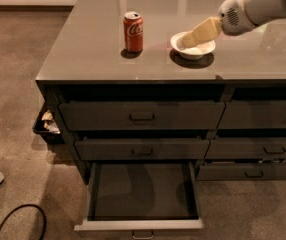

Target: Place coke can into bottom drawer

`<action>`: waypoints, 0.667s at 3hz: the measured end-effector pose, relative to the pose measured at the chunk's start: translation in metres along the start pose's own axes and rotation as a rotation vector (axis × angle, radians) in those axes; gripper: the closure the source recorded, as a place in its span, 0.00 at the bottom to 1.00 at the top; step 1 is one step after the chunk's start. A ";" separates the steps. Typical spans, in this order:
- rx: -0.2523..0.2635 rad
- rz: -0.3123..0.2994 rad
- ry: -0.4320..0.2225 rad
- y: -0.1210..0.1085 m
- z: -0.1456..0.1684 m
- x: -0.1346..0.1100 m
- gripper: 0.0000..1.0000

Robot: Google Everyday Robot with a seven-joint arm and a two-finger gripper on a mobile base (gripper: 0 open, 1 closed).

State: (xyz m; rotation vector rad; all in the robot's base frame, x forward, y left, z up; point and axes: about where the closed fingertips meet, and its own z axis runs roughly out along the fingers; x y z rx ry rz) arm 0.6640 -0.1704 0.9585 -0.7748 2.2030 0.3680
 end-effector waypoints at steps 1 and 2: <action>0.021 0.037 -0.075 -0.004 0.027 -0.028 0.00; 0.033 0.051 -0.145 -0.001 0.044 -0.056 0.00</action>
Offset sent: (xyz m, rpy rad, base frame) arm 0.0817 0.0631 0.0269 0.1595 -0.1712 -0.0951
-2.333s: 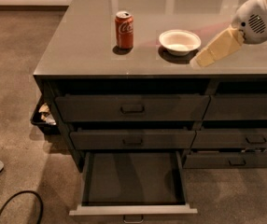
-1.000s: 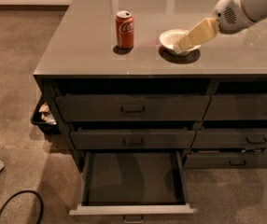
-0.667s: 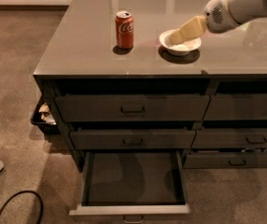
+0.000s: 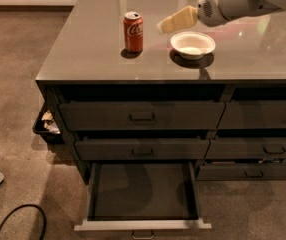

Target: Place coke can into bottom drawer

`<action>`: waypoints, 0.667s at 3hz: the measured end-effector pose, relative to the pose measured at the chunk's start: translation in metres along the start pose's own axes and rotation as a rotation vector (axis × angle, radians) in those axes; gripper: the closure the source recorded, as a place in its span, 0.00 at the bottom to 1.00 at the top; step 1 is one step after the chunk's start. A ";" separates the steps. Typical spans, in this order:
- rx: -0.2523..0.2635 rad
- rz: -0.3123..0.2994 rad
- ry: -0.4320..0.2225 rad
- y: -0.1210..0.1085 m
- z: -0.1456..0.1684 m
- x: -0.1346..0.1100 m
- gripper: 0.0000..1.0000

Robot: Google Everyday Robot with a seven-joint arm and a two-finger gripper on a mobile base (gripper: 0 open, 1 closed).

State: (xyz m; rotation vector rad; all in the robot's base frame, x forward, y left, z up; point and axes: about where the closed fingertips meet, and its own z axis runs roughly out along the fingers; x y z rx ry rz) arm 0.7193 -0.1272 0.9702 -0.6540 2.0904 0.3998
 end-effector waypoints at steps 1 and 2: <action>-0.040 -0.041 -0.061 0.033 0.055 -0.039 0.00; -0.040 -0.041 -0.061 0.033 0.055 -0.039 0.00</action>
Offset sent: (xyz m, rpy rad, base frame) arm 0.0566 0.1000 0.0026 0.0330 -0.0878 0.0806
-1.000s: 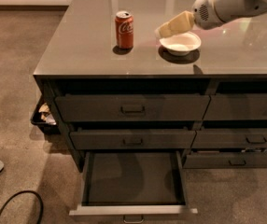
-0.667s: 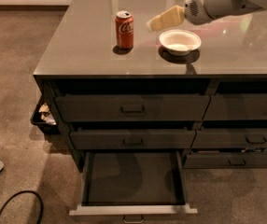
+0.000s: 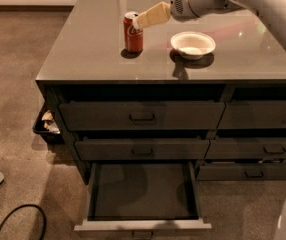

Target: Place coke can into bottom drawer

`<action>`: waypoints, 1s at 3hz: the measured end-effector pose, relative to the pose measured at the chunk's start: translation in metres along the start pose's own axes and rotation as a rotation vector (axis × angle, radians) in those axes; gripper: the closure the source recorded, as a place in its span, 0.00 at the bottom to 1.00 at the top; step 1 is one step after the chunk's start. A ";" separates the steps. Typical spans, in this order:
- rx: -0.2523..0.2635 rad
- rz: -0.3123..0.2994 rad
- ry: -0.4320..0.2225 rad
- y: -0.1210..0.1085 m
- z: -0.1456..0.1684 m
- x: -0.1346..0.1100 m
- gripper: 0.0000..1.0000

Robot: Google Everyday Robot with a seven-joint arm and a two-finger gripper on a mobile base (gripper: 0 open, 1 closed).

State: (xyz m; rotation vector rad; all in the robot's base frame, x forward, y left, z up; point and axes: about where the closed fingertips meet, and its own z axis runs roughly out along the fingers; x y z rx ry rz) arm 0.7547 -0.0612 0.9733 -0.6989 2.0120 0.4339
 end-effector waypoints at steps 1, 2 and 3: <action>0.032 0.009 0.009 -0.003 0.009 0.002 0.00; 0.037 0.044 -0.014 -0.012 0.040 0.004 0.00; 0.018 0.075 -0.014 -0.018 0.081 0.008 0.00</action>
Offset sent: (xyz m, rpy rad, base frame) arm 0.0691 0.0186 -0.0509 0.0714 0.0071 -0.0908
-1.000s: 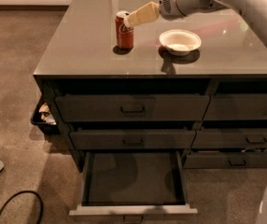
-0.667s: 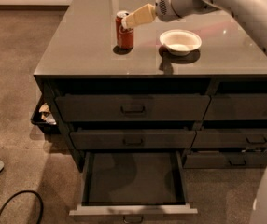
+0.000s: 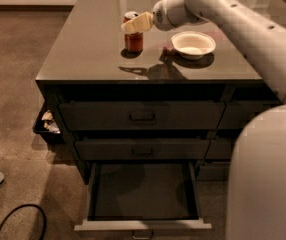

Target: Place coke can into bottom drawer

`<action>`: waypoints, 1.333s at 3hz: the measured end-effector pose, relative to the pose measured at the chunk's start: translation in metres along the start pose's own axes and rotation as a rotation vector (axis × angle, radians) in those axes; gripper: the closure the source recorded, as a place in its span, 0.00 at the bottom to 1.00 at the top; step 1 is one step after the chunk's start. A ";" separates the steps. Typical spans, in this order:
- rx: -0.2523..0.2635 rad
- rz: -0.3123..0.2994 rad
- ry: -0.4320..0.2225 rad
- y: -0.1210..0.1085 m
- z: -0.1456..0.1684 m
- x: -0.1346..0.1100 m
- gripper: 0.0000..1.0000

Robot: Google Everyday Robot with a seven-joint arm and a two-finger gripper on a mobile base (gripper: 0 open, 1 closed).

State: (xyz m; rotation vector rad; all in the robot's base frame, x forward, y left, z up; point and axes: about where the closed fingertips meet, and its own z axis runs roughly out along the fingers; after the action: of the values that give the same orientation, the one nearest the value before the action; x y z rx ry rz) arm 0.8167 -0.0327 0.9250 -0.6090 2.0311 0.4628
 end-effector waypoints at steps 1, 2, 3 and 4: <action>-0.047 0.009 -0.008 0.007 0.037 -0.003 0.00; -0.130 0.006 -0.047 0.031 0.057 -0.014 0.00; -0.231 -0.004 -0.076 0.063 0.072 -0.024 0.19; -0.289 -0.014 -0.089 0.081 0.080 -0.028 0.42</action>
Offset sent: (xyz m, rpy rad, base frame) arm 0.0305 0.0970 -0.0032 0.1680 -0.0303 0.1970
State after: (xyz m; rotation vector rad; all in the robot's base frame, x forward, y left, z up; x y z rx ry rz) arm 0.8359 0.0822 0.9165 -0.7620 1.8889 0.7693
